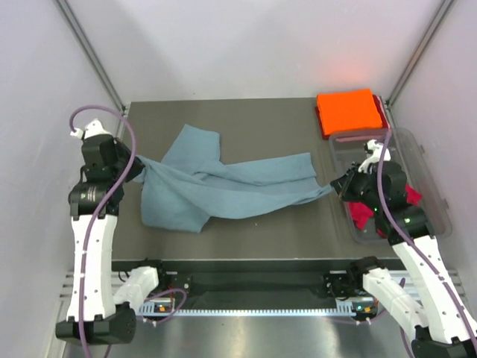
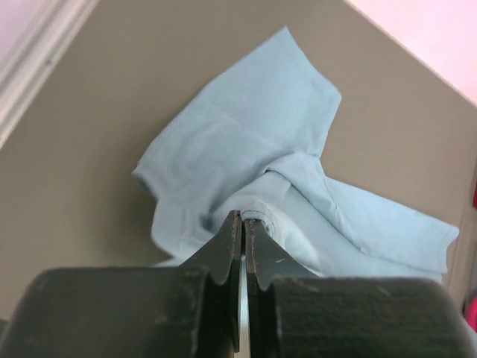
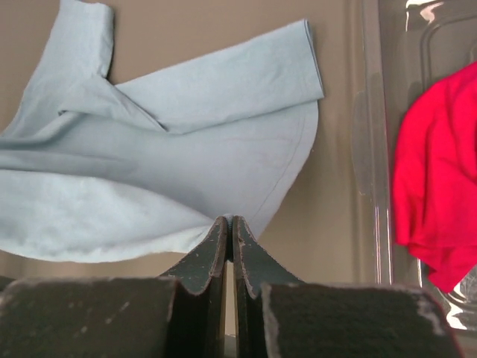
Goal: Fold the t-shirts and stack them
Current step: Flatten the tshirt out
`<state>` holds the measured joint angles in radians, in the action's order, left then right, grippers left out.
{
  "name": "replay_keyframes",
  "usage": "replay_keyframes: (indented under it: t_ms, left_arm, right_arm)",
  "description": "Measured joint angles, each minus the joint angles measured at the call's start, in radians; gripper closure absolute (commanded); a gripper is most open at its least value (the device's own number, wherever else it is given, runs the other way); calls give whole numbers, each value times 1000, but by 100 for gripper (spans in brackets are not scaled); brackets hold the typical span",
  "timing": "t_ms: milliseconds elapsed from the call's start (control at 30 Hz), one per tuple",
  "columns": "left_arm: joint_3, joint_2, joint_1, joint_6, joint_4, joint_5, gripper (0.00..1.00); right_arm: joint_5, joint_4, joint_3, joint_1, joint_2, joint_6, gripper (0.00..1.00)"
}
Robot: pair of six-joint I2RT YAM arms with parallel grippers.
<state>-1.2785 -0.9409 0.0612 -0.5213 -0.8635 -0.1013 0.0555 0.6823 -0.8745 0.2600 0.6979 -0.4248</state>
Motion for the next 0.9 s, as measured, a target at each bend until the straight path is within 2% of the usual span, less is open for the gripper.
replay_keyframes:
  t_ms: [133, 333, 433, 500, 567, 700, 800, 900]
  left_arm:
    - [51, -140, 0, 6, 92, 38, 100]
    - [35, -542, 0, 26, 323, 141, 100]
    - [-90, -782, 0, 41, 360, 212, 72]
    - [-203, -906, -4, 57, 343, 221, 58]
    - [-306, -984, -10, 67, 295, 177, 56]
    - [-309, -944, -18, 74, 222, 41, 58]
    - [-173, -812, -12, 58, 192, -49, 60]
    - [-7, -673, 19, 33, 180, -61, 62]
  right_arm:
    - [3, -1, 26, 0, -4, -13, 100]
    - [2, -13, 55, 0, 31, -14, 100]
    - [0, -39, 71, 0, 65, -15, 100]
    - [-2, -57, 84, 0, 90, -17, 100]
    - [-1, -76, 100, 0, 109, -18, 100]
    - [27, -118, 132, 0, 143, -23, 100]
    - [50, -162, 156, 0, 168, -25, 100]
    - [61, -197, 176, 0, 185, -25, 100]
